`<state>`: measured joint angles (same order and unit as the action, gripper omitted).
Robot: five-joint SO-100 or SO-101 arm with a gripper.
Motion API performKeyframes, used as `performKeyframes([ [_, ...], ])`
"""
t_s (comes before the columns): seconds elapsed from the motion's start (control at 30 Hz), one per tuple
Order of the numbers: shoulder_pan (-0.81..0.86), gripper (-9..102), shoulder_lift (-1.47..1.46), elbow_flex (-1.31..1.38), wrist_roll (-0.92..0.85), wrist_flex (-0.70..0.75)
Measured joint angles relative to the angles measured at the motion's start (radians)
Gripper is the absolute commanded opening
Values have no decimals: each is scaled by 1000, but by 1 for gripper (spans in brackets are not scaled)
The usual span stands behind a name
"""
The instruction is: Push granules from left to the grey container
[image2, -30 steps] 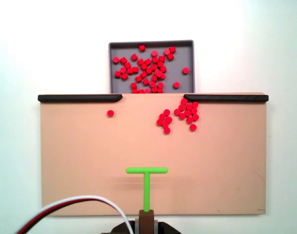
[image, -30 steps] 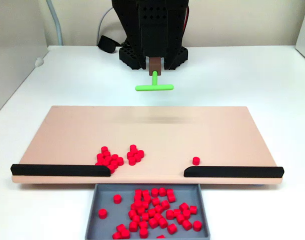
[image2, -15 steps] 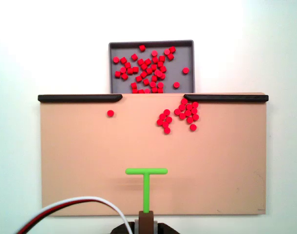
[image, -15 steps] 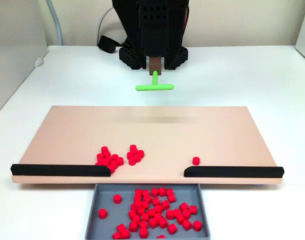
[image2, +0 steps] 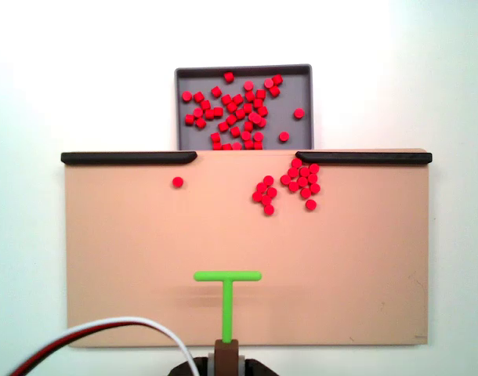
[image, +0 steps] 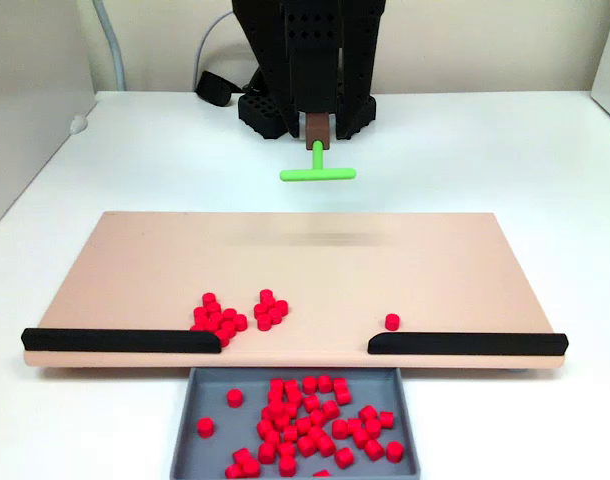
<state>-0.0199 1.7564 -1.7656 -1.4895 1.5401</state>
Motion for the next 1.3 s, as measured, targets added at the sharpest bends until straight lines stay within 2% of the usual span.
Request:
performKeyframes([
  [0.23,-60,0,6,0,153,0],
  [0.67,-143,0,-34,0,742,-2],
  [0.87,-201,0,-37,2,951,-2],
  [1.3,-279,0,-348,348,1298,0],
])
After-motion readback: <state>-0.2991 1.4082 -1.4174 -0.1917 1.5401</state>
